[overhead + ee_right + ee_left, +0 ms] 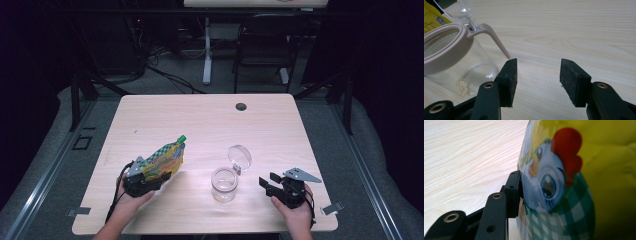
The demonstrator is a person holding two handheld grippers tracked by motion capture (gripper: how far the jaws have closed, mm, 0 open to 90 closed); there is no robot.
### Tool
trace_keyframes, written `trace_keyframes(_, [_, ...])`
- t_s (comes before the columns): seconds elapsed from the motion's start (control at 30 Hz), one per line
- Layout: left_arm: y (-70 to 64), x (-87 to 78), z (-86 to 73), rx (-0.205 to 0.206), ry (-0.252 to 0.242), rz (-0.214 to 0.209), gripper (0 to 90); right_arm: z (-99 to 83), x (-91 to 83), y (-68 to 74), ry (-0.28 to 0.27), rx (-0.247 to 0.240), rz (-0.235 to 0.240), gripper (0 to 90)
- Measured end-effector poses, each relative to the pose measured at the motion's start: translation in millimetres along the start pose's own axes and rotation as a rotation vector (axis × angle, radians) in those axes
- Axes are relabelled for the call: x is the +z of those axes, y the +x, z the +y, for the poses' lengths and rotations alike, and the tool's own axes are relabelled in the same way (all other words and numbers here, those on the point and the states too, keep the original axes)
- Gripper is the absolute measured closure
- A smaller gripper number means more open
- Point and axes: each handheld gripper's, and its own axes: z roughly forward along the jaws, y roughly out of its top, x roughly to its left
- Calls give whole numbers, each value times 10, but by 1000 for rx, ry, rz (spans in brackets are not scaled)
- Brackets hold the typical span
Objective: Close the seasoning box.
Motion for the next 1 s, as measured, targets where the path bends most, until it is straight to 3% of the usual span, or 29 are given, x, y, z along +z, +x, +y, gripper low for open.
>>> trace_keyframes(0.67, [-117,-101,44,106,26,111,597,4,-47,37,-15,-16,14,481])
trace_keyframes(1.0, [-244,-120,77,203,50,152,597,32,-52,62,-31,-47,11,493])
